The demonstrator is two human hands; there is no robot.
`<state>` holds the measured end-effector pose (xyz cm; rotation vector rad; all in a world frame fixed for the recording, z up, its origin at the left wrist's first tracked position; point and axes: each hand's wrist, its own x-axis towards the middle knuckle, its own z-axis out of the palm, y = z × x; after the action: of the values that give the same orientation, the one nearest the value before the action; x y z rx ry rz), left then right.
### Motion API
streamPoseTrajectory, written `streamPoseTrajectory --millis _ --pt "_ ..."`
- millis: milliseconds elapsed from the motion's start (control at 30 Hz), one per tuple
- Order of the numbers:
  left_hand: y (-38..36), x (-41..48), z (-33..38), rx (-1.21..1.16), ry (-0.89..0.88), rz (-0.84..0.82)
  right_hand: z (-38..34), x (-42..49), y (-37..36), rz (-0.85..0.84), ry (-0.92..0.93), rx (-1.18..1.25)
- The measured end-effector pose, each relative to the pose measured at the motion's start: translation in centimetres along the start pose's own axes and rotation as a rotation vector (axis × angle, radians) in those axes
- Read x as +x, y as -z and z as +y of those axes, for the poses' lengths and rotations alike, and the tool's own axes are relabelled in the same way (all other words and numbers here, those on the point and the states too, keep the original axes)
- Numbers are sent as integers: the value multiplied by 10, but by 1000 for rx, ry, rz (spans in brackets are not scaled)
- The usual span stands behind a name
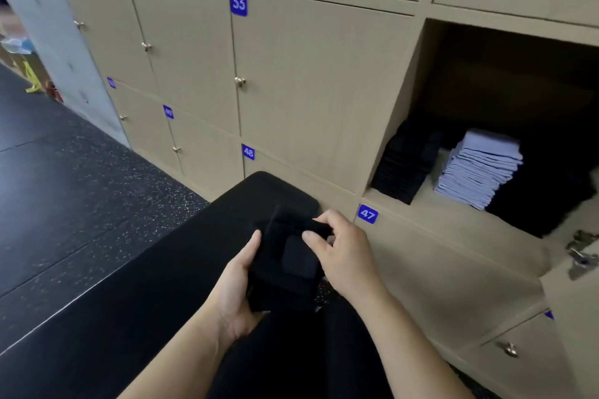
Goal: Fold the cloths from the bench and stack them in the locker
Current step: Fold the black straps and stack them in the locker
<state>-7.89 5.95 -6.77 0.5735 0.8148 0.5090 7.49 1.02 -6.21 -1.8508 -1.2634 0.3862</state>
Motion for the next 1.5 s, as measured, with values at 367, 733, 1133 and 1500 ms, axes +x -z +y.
streamPoseTrajectory --millis 367,733,1133,1500 --pt "-97 65 -44 143 0 -48 76 14 92 412 -278 298" --pt "-146 131 -61 185 -36 -3 190 57 161 787 -700 745" --pt "-152 179 -76 244 -21 13 261 132 153 779 -851 779" --pt "-158 190 -70 218 10 -61 284 136 148 535 -838 -48"
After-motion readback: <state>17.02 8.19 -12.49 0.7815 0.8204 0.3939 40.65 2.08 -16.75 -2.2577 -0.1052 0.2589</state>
